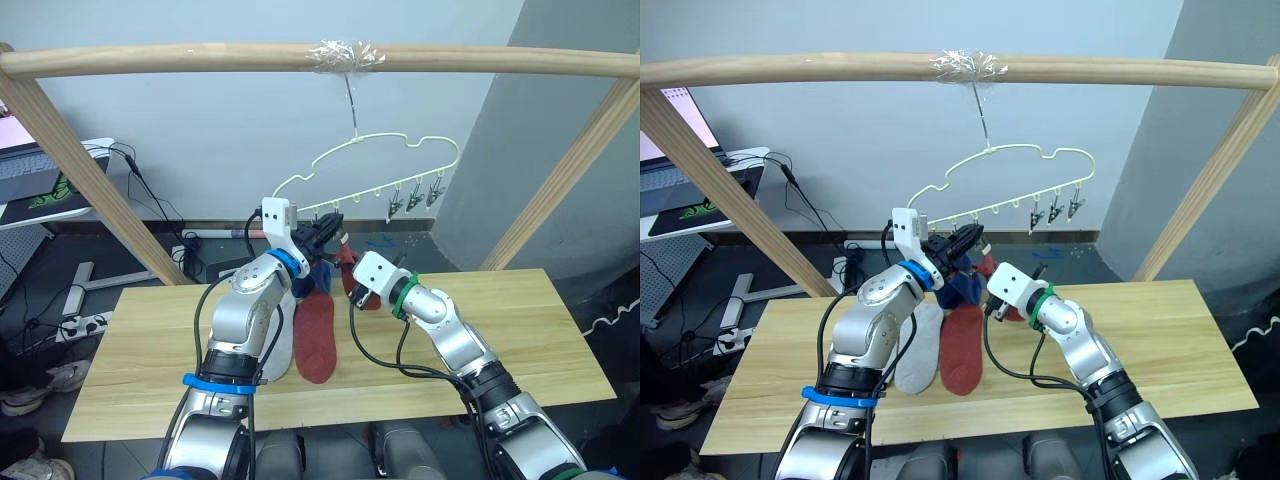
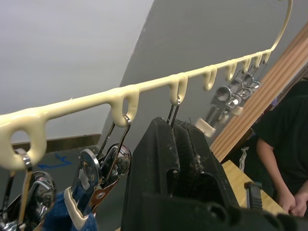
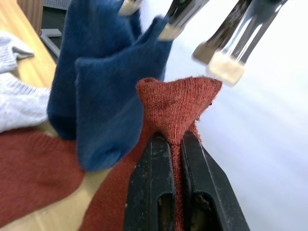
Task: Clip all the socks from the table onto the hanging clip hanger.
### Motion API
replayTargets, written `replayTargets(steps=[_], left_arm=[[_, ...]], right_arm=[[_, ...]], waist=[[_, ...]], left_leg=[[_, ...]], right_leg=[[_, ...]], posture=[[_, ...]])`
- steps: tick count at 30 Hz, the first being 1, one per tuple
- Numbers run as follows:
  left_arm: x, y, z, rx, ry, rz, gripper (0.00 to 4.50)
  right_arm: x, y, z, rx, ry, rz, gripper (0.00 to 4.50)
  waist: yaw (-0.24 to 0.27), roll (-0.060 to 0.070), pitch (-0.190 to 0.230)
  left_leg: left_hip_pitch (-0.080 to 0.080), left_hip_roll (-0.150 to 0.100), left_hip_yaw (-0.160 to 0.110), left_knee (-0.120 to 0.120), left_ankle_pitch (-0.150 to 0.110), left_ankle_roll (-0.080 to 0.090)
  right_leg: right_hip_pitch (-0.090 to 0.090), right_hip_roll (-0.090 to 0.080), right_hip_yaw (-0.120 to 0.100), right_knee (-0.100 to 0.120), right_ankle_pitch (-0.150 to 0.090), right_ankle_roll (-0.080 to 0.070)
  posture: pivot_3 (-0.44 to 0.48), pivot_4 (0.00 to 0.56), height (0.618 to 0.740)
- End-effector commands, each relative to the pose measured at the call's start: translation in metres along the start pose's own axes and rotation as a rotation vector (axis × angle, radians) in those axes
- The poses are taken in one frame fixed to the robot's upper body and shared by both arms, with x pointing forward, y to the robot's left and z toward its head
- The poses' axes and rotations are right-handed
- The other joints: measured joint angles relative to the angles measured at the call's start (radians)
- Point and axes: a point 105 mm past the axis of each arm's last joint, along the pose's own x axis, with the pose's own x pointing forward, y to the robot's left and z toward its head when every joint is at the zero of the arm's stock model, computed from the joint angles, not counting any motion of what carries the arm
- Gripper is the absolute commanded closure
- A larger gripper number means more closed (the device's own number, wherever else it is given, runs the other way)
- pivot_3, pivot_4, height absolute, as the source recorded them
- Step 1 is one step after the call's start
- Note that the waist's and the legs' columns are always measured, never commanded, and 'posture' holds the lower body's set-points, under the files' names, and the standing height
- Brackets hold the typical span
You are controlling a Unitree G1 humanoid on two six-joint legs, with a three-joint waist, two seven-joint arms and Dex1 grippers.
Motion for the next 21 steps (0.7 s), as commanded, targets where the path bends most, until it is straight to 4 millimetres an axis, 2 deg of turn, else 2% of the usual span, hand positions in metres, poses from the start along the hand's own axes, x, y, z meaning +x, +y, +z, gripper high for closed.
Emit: replayTargets(steps=[1, 15, 18, 21], left_arm=[[0.000, -0.006, 0.000, 0.014, 0.001, -0.018, 4.50], [-0.003, -0.007, -0.007, 0.009, 0.028, -0.011, 4.50], [-0.006, -0.010, -0.006, -0.035, 0.023, -0.034, 3.69], [-0.008, -0.009, -0.008, -0.021, 0.035, -0.033, 2.63]], right_arm=[[0.003, -0.010, 0.019, -0.037, -0.071, -0.024, 4.47], [0.005, -0.015, 0.030, -0.054, -0.110, -0.034, 4.47], [0.006, -0.016, 0.031, -0.044, -0.110, -0.036, 4.50], [0.007, -0.016, 0.031, -0.036, -0.113, -0.033, 4.50]], waist=[[0.000, 0.000, 0.000], [0.000, 0.000, 0.000], [0.000, 0.000, 0.000], [-0.001, 0.000, 0.000]], left_leg=[[0.000, 0.000, 0.000, 0.000, 0.000, 0.000], [0.000, 0.000, 0.000, 0.000, 0.000, 0.000], [0.000, 0.000, 0.000, 0.000, 0.000, 0.000], [0.000, 0.000, 0.000, 0.000, 0.000, 0.000]], right_leg=[[0.000, 0.000, 0.000, 0.000, 0.000, 0.000], [0.000, 0.000, 0.000, 0.000, 0.000, 0.000], [0.000, 0.000, 0.000, 0.000, 0.000, 0.000], [0.000, 0.000, 0.000, 0.000, 0.000, 0.000]], posture=[[-0.027, 0.121, 0.737], [-0.025, 0.124, 0.737], [-0.024, 0.125, 0.737], [-0.020, 0.125, 0.737]])
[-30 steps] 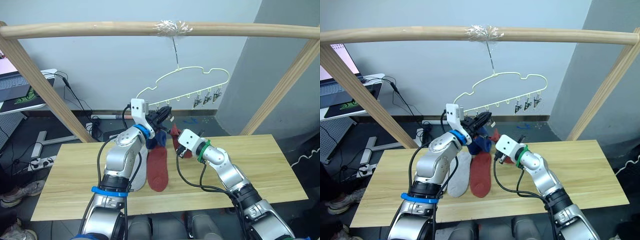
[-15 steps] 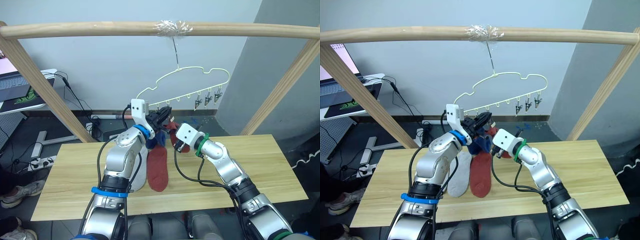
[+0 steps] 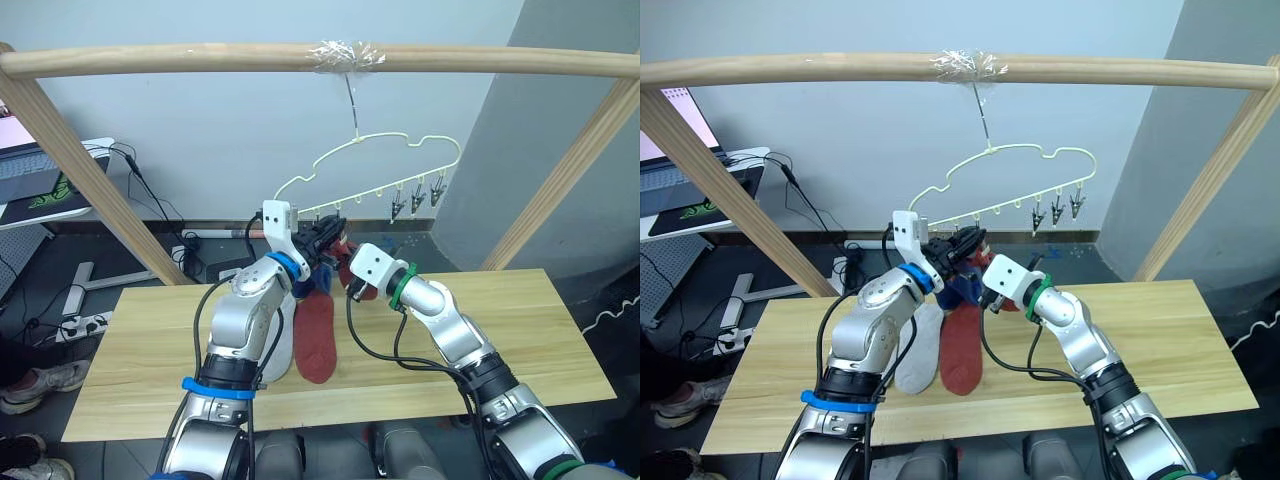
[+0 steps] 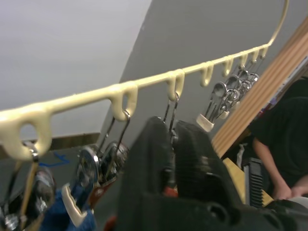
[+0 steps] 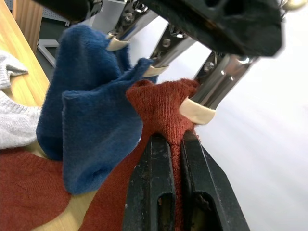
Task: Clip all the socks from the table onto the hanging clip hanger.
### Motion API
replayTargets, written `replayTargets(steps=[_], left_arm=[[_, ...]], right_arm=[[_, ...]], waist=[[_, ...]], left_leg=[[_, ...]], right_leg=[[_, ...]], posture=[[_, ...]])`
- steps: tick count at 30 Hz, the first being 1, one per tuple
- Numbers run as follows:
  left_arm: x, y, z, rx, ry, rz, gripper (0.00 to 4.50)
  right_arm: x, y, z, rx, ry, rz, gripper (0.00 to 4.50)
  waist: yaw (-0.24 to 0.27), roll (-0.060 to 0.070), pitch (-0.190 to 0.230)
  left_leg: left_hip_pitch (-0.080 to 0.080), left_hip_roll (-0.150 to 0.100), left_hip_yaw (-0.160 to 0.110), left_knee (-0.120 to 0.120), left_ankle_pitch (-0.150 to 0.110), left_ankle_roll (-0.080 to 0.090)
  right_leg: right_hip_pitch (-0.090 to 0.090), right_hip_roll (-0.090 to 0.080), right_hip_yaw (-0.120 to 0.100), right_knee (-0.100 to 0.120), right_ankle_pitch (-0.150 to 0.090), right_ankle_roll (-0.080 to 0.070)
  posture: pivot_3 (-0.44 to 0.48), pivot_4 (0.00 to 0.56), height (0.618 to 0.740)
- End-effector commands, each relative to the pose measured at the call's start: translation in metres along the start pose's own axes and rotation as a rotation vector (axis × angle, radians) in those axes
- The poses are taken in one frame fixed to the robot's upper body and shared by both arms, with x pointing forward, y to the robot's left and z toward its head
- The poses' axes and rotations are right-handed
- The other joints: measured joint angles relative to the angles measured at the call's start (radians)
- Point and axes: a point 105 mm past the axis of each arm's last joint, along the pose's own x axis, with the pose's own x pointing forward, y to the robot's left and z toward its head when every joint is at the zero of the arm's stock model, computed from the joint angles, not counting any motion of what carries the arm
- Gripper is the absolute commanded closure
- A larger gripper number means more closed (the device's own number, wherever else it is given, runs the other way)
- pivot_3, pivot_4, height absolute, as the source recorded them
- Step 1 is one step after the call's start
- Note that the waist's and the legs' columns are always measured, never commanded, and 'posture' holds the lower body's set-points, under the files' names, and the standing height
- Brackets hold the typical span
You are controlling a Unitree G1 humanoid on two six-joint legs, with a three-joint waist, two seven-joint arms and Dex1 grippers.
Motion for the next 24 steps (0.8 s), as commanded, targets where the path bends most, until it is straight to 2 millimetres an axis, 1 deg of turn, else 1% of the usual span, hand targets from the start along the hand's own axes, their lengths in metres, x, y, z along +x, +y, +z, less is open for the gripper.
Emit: replayTargets(steps=[1, 3, 5, 6, 7, 8, 10, 13, 18, 21, 24], left_arm=[[-0.003, -0.004, 0.000, 0.008, 0.005, -0.015, 2.37], [-0.006, -0.004, -0.002, 0.030, 0.015, -0.021, 1.77], [-0.010, -0.005, -0.001, 0.048, 0.019, -0.032, 1.18], [-0.013, -0.004, -0.001, 0.059, 0.022, -0.030, 1.16], [-0.014, -0.004, -0.002, 0.067, 0.024, -0.028, 1.16], [-0.017, -0.002, -0.002, 0.081, 0.029, -0.024, 1.16], [-0.022, -0.001, -0.002, 0.106, 0.037, -0.024, 1.16], [-0.031, -0.001, -0.003, 0.177, 0.061, -0.046, 1.16], [-0.048, -0.004, -0.009, 0.324, 0.101, -0.116, 1.16], [-0.059, -0.012, -0.009, 0.407, 0.102, -0.203, 1.16], [-0.065, -0.015, -0.008, 0.443, 0.100, -0.243, 1.16]], right_arm=[[0.003, -0.012, 0.018, 0.000, -0.066, -0.034, 4.50], [0.004, -0.012, 0.020, 0.024, -0.078, -0.035, 4.50], [0.004, -0.011, 0.020, 0.037, -0.077, -0.026, 3.97], [0.004, -0.009, 0.019, 0.035, -0.070, -0.015, 3.75], [0.004, -0.008, 0.018, 0.033, -0.064, -0.007, 3.45], [0.003, -0.006, 0.016, 0.016, -0.050, 0.006, 3.02], [0.000, -0.004, 0.012, -0.009, -0.033, 0.022, 2.50], [-0.010, -0.004, 0.008, -0.011, -0.021, 0.031, 2.50], [-0.031, -0.011, 0.003, 0.022, 0.011, 0.013, 2.50], [-0.045, -0.028, 0.007, 0.101, 0.014, -0.067, 2.50], [-0.051, -0.041, 0.012, 0.161, 0.017, -0.130, 2.50]], waist=[[-0.001, 0.000, 0.000], [0.000, 0.000, 0.000], [0.000, 0.000, 0.000], [0.000, 0.000, 0.000], [0.000, 0.000, 0.000], [0.001, 0.000, 0.000], [0.001, 0.000, 0.000], [0.001, 0.000, 0.000], [0.002, 0.000, 0.000], [0.002, 0.000, 0.000], [0.002, 0.000, 0.000]], left_leg=[[0.000, 0.000, 0.000, 0.000, 0.000, 0.000], [0.000, 0.000, 0.000, 0.000, 0.000, 0.000], [0.000, 0.000, -0.001, 0.000, 0.000, 0.000], [0.000, 0.000, 0.000, 0.000, 0.000, 0.000], [0.000, 0.000, 0.000, 0.000, 0.000, 0.000], [0.000, 0.000, 0.000, 0.000, 0.000, 0.000], [0.000, 0.000, 0.000, 0.000, 0.000, 0.000], [0.000, 0.000, 0.000, 0.000, 0.000, 0.000], [0.000, 0.000, 0.000, -0.001, 0.000, 0.000], [0.000, 0.000, 0.000, -0.001, 0.000, 0.000], [0.000, 0.000, 0.000, -0.001, 0.000, 0.000]], right_leg=[[0.000, 0.000, 0.000, 0.000, 0.000, 0.000], [0.000, 0.000, 0.000, 0.000, 0.000, 0.000], [0.000, 0.000, 0.000, 0.000, 0.000, 0.000], [0.000, 0.000, 0.000, 0.000, 0.000, 0.000], [0.000, 0.000, 0.000, 0.000, 0.000, 0.000], [0.000, 0.000, 0.000, 0.000, 0.000, 0.000], [0.000, 0.000, 0.000, 0.000, 0.000, 0.000], [0.000, 0.000, 0.000, 0.000, 0.000, 0.000], [-0.001, 0.000, 0.000, -0.001, 0.000, -0.001], [-0.001, 0.000, 0.000, 0.000, -0.001, -0.001], [-0.001, 0.000, 0.000, 0.000, -0.001, -0.001]], posture=[[-0.020, 0.125, 0.737], [-0.019, 0.124, 0.737], [-0.019, 0.123, 0.737], [-0.019, 0.123, 0.737], [-0.018, 0.123, 0.737], [-0.018, 0.122, 0.737], [-0.017, 0.125, 0.737], [-0.016, 0.126, 0.737], [-0.015, 0.131, 0.737], [-0.019, 0.134, 0.737], [-0.022, 0.134, 0.737]])
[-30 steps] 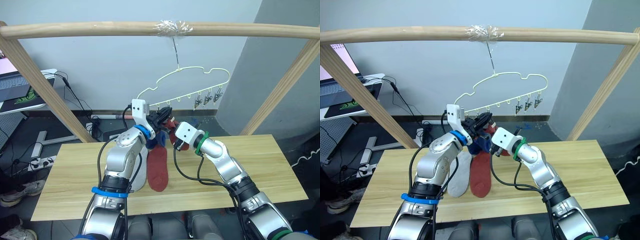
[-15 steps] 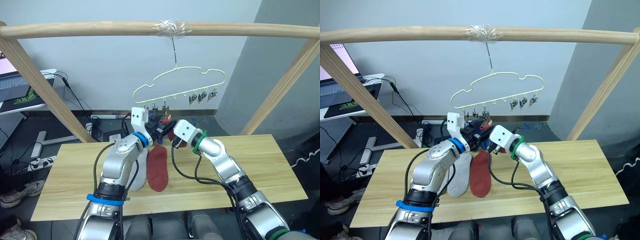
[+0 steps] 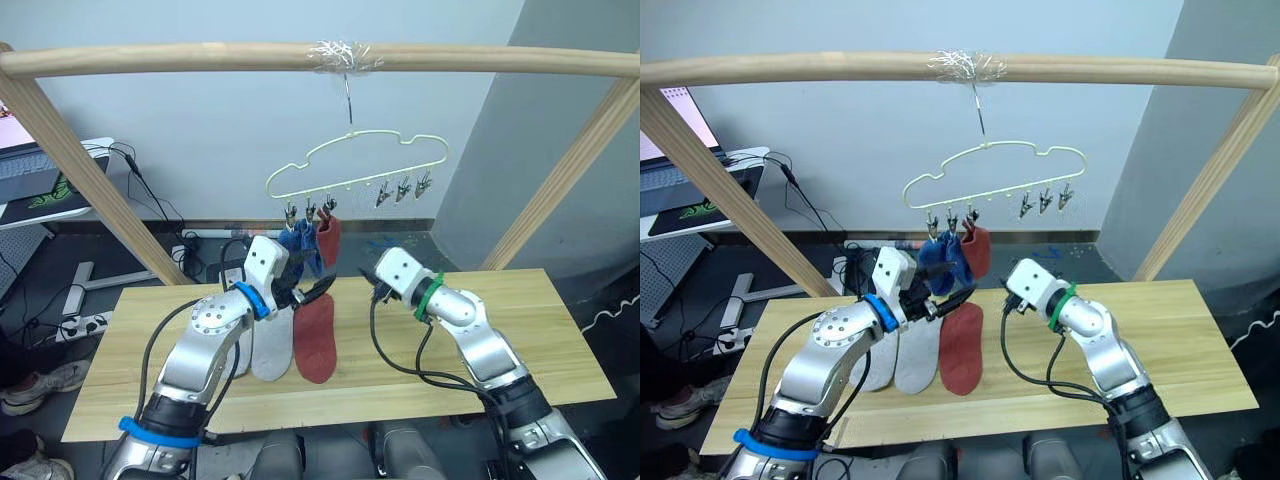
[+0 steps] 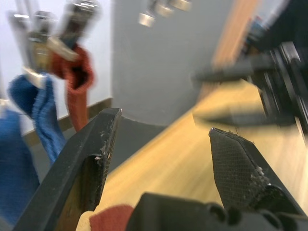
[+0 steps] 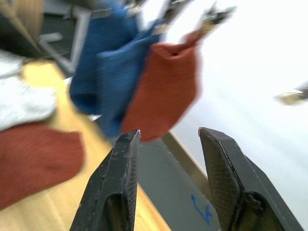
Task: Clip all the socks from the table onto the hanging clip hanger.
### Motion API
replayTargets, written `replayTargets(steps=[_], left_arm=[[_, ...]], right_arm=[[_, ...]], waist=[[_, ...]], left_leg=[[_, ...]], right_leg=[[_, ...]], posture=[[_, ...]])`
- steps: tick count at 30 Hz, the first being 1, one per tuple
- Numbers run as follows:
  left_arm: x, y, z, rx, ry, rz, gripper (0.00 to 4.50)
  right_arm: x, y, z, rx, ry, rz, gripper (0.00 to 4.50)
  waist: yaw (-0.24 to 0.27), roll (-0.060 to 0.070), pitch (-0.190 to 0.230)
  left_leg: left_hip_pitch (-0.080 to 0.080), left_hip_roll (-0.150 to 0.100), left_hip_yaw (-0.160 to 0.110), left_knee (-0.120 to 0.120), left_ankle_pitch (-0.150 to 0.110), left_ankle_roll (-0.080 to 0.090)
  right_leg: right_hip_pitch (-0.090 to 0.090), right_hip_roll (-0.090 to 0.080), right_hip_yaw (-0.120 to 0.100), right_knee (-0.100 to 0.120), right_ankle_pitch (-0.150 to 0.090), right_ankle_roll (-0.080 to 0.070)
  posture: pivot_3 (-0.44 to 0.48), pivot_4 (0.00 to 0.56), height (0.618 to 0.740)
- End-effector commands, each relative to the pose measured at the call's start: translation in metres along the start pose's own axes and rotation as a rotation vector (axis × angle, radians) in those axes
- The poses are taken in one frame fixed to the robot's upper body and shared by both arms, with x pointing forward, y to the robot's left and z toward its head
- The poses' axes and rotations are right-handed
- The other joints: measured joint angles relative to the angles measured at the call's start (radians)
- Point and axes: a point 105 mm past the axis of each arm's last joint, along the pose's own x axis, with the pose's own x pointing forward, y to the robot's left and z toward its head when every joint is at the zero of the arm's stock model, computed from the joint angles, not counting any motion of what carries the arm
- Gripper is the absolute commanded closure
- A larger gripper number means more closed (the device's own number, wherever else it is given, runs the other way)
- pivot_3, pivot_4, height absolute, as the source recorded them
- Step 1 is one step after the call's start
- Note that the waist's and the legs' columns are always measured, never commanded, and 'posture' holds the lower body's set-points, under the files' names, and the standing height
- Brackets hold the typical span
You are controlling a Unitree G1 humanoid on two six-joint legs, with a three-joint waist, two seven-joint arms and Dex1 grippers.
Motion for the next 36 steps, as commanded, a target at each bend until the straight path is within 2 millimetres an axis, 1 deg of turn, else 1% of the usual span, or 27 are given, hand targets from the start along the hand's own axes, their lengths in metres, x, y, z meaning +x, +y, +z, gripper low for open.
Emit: replayTargets(steps=[1, 5, 8, 14, 16, 27, 36], left_arm=[[-0.003, -0.006, 0.018, 0.092, -0.060, -0.052, 1.16], [-0.003, -0.006, 0.020, 0.141, -0.073, -0.071, 1.16], [-0.001, -0.006, 0.023, 0.153, -0.086, -0.069, 1.16], [0.003, -0.006, 0.028, 0.171, -0.109, -0.067, 1.16], [0.004, -0.007, 0.029, 0.174, -0.113, -0.065, 1.16], [0.003, -0.008, 0.031, 0.172, -0.123, -0.050, 1.16], [0.006, -0.008, 0.033, 0.176, -0.129, -0.051, 1.16]], right_arm=[[-0.007, -0.021, 0.021, 0.057, -0.052, -0.085, 2.50], [-0.002, -0.039, 0.035, 0.204, -0.078, -0.174, 2.50], [0.007, -0.047, 0.041, 0.309, -0.088, -0.214, 2.50], [0.022, -0.058, 0.044, 0.416, -0.067, -0.266, 2.50], [0.024, -0.061, 0.044, 0.449, -0.058, -0.279, 2.50], [0.024, -0.064, 0.040, 0.457, -0.016, -0.286, 2.50], [0.031, -0.071, 0.037, 0.495, 0.005, -0.305, 2.50]], waist=[[0.000, 0.000, 0.000], [-0.003, 0.000, 0.000], [-0.002, 0.000, 0.000], [-0.002, 0.000, 0.000], [-0.001, 0.000, 0.000], [-0.001, 0.000, 0.000], [-0.001, 0.000, 0.000]], left_leg=[[0.000, 0.000, 0.000, 0.000, 0.000, 0.000], [0.000, 0.000, 0.000, 0.000, 0.000, 0.000], [0.000, 0.000, 0.001, 0.000, 0.000, 0.000], [-0.001, 0.000, 0.000, -0.001, 0.000, 0.000], [-0.001, 0.000, 0.000, -0.001, 0.000, 0.000], [-0.001, 0.000, 0.000, -0.001, 0.000, 0.000], [-0.001, 0.000, 0.001, -0.001, 0.000, 0.000]], right_leg=[[0.000, 0.000, 0.000, 0.000, 0.000, 0.000], [0.000, 0.000, 0.000, 0.000, 0.000, 0.000], [-0.001, 0.000, 0.000, 0.000, 0.000, 0.000], [-0.001, 0.000, 0.000, -0.001, 0.000, 0.000], [-0.001, 0.000, 0.000, -0.001, 0.000, 0.000], [-0.002, 0.000, 0.000, 0.000, 0.000, 0.000], [-0.002, 0.000, 0.000, 0.000, 0.000, 0.000]], posture=[[-0.022, 0.134, 0.737], [-0.032, 0.132, 0.737], [-0.033, 0.129, 0.737], [-0.022, 0.129, 0.737], [-0.017, 0.129, 0.737], [0.000, 0.120, 0.737], [0.007, 0.109, 0.737]])
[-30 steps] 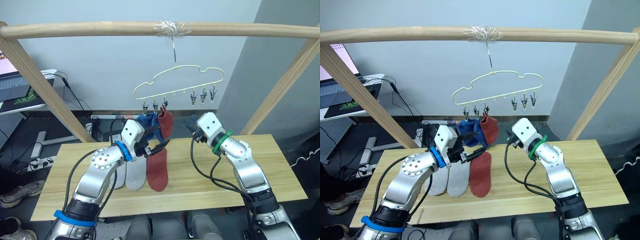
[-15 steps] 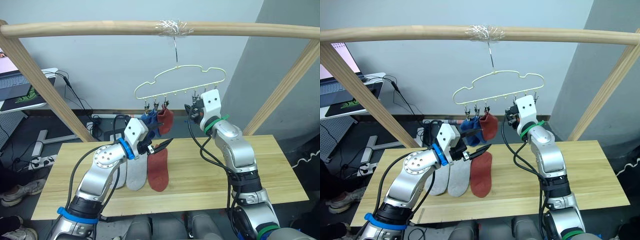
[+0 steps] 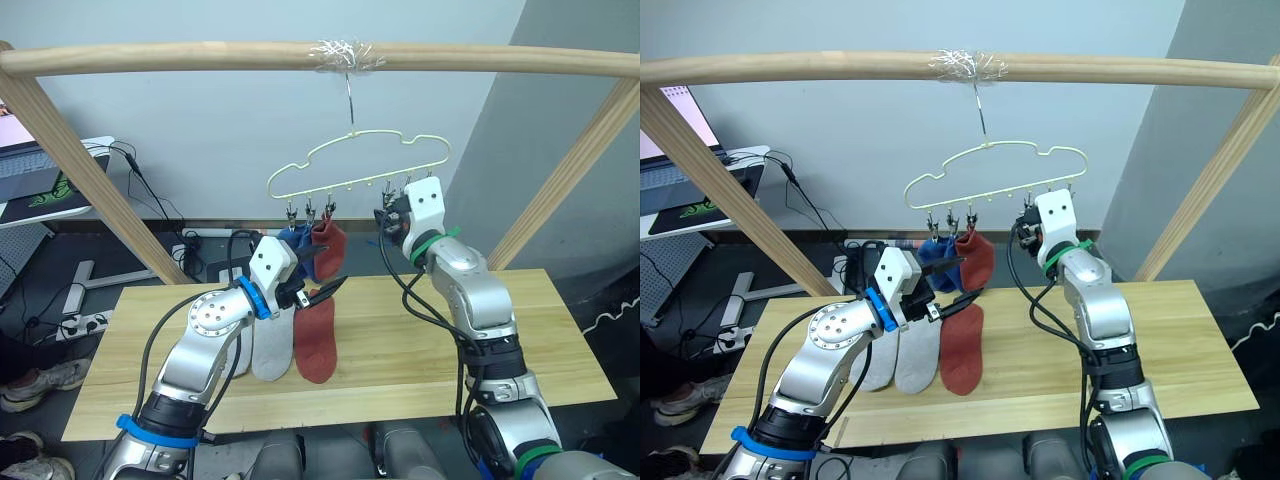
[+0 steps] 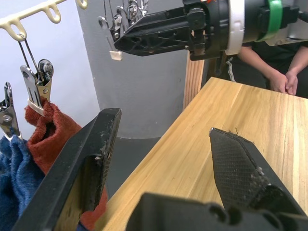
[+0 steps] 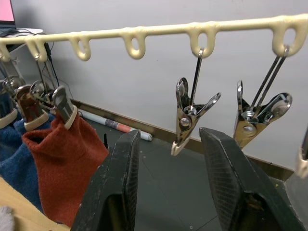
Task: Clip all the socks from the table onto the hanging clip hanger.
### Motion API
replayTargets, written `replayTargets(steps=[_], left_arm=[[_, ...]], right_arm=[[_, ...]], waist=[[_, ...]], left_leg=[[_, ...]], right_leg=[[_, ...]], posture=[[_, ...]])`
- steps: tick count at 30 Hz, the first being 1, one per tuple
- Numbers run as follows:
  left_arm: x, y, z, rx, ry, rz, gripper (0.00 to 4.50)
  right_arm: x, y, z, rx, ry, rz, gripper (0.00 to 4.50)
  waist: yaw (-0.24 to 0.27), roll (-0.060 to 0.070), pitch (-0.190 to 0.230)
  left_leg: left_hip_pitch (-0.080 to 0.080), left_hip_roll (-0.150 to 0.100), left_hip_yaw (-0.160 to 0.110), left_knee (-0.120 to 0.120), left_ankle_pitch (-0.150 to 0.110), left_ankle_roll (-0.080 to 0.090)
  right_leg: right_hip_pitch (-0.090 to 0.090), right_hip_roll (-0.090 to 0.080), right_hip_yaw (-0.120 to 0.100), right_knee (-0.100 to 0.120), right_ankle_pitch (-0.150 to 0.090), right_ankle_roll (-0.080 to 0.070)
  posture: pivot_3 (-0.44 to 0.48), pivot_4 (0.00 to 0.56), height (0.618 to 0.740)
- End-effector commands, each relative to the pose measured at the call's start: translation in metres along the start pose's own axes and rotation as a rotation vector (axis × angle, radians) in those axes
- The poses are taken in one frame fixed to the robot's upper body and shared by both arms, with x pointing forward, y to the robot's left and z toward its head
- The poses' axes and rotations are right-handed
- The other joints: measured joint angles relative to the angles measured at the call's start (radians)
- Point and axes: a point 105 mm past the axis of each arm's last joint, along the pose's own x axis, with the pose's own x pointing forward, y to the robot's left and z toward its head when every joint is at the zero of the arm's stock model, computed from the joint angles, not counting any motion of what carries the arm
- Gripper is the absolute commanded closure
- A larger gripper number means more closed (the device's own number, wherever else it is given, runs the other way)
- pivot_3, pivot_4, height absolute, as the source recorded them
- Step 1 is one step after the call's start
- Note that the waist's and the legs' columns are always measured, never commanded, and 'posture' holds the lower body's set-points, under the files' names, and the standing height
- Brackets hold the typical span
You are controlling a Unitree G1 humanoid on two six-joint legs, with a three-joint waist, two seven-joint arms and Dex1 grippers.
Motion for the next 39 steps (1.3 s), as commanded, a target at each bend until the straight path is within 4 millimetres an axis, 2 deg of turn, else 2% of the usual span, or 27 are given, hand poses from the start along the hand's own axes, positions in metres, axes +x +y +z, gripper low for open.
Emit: replayTargets(steps=[1, 11, 20, 28, 39], left_arm=[[0.003, 0.002, 0.014, 0.039, -0.049, 0.011, 1.16], [0.005, 0.005, 0.016, 0.027, -0.062, 0.038, 1.16], [0.006, 0.009, 0.018, 0.028, -0.069, 0.056, 1.16], [0.004, 0.012, 0.020, 0.004, -0.081, 0.079, 1.16], [0.005, 0.012, 0.020, -0.003, -0.081, 0.084, 1.16]], right_arm=[[0.004, -0.002, 0.017, 0.018, -0.052, -0.001, 2.50], [0.018, 0.004, 0.032, 0.005, -0.088, 0.055, 2.50], [0.024, 0.002, 0.030, -0.018, -0.092, 0.063, 2.50], [0.026, 0.008, 0.033, -0.009, -0.130, 0.109, 2.50], [0.030, 0.006, 0.038, 0.018, -0.152, 0.113, 2.50]], waist=[[0.000, 0.000, 0.000], [0.000, 0.000, 0.000], [0.001, 0.000, 0.000], [0.001, 0.000, 0.000], [0.001, 0.000, 0.000]], left_leg=[[0.000, 0.000, 0.000, 0.000, 0.000, 0.000], [-0.001, 0.000, 0.000, 0.000, 0.000, 0.000], [-0.001, 0.000, 0.000, 0.000, 0.000, 0.000], [-0.001, 0.000, 0.000, 0.000, 0.000, 0.000], [-0.001, 0.000, 0.000, 0.000, 0.000, 0.000]], right_leg=[[0.000, 0.000, 0.000, 0.000, 0.000, 0.000], [-0.001, 0.000, 0.000, 0.000, 0.000, 0.000], [-0.001, 0.000, 0.000, 0.000, 0.000, 0.000], [-0.001, 0.000, 0.000, 0.000, 0.000, 0.000], [-0.001, 0.000, 0.000, 0.001, 0.000, 0.000]], posture=[[0.007, 0.108, 0.737], [0.010, 0.105, 0.737], [0.019, 0.097, 0.737], [0.022, 0.098, 0.737], [0.022, 0.100, 0.737]])
